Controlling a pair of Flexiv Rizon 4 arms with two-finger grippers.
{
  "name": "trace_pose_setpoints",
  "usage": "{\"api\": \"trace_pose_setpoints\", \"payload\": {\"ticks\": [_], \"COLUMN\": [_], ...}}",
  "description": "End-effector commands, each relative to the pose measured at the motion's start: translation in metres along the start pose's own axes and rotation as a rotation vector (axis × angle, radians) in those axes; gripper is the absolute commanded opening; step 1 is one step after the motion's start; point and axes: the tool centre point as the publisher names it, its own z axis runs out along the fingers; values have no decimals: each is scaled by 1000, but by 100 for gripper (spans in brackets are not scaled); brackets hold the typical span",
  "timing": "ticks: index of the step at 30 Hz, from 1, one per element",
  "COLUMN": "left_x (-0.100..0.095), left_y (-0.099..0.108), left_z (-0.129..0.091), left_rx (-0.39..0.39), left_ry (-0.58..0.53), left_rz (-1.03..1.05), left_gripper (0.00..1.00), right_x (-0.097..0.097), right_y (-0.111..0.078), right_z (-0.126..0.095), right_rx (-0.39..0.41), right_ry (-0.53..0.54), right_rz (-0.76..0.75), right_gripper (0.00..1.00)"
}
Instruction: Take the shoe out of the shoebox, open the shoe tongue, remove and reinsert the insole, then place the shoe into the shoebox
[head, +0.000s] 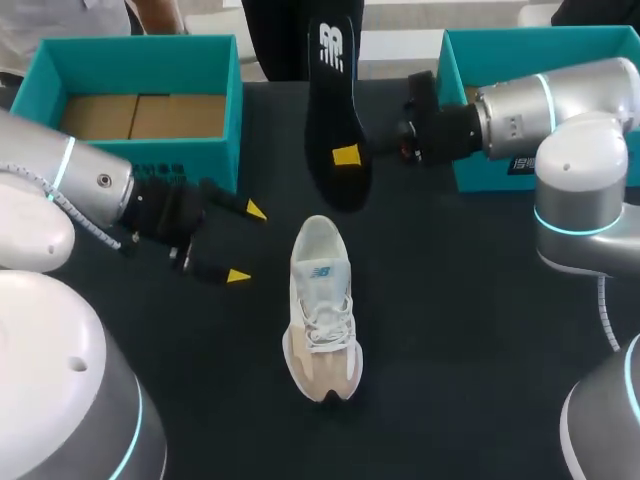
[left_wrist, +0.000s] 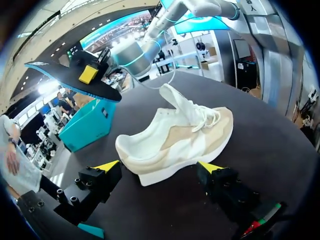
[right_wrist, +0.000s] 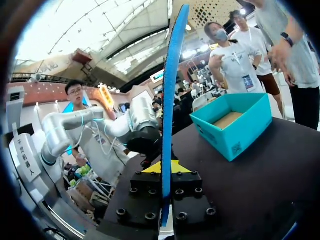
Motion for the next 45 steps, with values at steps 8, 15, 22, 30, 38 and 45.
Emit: {"api": "trace_pose_setpoints", "payload": {"ticks": [8, 15, 22, 30, 38, 45], "left_x": [-7, -5, -2, 1, -2, -2], "left_y": [4, 2, -3, -1, 1, 3], "left_z": [22, 30, 32, 38, 43, 44], "left_rx": [12, 8, 9, 9, 17, 18], "left_ry": [-18, -4, 11, 3, -11, -16], "left_rz": [-32, -40, -55, -78, -99, -116], "left_gripper": [100, 100, 100, 100, 100, 100], "right_x": [-5, -5, -11, -13, -14, -14], "right_y": [-1, -1, -24, -50, -63, -72], "right_z": [7, 7, 11, 32, 49, 53], "right_rx": [-2, -2, -52, -84, -84, -90], "right_ry": [8, 8, -11, 41, 49, 41], "right_rz": [-1, -1, -14, -11, -4, -5], "right_gripper": [0, 0, 0, 0, 0, 0]}}
